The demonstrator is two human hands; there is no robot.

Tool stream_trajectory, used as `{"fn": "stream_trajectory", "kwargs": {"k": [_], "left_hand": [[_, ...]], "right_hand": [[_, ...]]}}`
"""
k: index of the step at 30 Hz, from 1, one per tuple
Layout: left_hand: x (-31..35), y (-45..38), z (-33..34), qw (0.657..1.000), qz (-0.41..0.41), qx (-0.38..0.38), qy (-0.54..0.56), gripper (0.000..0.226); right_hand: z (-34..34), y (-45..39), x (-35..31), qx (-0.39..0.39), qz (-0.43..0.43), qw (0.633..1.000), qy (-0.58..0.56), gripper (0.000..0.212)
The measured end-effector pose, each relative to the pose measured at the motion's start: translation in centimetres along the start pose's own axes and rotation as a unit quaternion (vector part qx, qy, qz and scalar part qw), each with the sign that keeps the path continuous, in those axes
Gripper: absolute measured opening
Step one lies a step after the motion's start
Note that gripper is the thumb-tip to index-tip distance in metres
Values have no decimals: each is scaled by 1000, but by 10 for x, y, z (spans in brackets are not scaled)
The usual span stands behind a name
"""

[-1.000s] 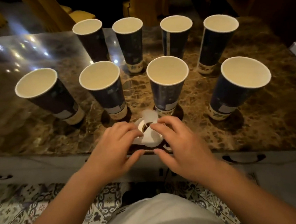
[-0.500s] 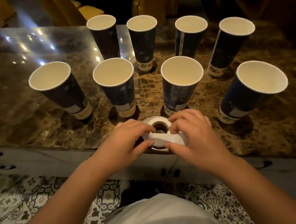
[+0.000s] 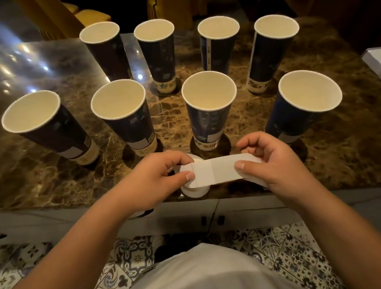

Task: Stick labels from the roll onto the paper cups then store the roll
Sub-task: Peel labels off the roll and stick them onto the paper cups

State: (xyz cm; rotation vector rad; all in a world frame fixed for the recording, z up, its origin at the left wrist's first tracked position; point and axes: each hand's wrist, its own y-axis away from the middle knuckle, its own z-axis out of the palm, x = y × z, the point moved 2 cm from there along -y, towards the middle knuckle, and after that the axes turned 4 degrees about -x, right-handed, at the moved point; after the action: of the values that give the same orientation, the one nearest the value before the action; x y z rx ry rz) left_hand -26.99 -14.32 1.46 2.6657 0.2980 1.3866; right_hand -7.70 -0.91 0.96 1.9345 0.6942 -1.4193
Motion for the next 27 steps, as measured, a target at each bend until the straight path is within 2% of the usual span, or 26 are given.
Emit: {"fn": "stream_trajectory", "kwargs": {"k": [3, 5, 6, 8, 9, 10, 12, 15, 21, 27], "left_hand": [[2, -2, 1, 999, -17, 11, 37, 19], [3, -3, 2, 998, -28, 18, 55, 17], [3, -3, 3, 997, -36, 18, 62, 14], [1, -4, 5, 997, -52, 17, 61, 10], [1, -4, 6, 997, -56, 17, 59, 9], [0, -4, 7, 996, -56, 18, 60, 9], [0, -4, 6, 996, -50, 16, 68, 8], [1, -4, 3, 997, -35, 9, 68, 7], [2, -4, 3, 996, -12, -2, 94, 12], [3, -4, 5, 996, -7, -6, 87, 12]], "right_hand": [[2, -3, 8, 57, -2, 998, 40, 30], [6, -1, 9, 120, -23, 981, 148, 38], [9, 2, 7, 158, -59, 960, 222, 43], [18, 8, 5, 198, -178, 884, 384, 41], [24, 12, 5, 198, -227, 853, 427, 35], [30, 15, 5, 185, -259, 842, 435, 29], [42, 17, 4, 131, -279, 872, 380, 21], [54, 15, 1, 67, -258, 910, 317, 20], [58, 6, 0, 59, -205, 931, 298, 21], [62, 5, 2, 55, -200, 937, 280, 25]]}}
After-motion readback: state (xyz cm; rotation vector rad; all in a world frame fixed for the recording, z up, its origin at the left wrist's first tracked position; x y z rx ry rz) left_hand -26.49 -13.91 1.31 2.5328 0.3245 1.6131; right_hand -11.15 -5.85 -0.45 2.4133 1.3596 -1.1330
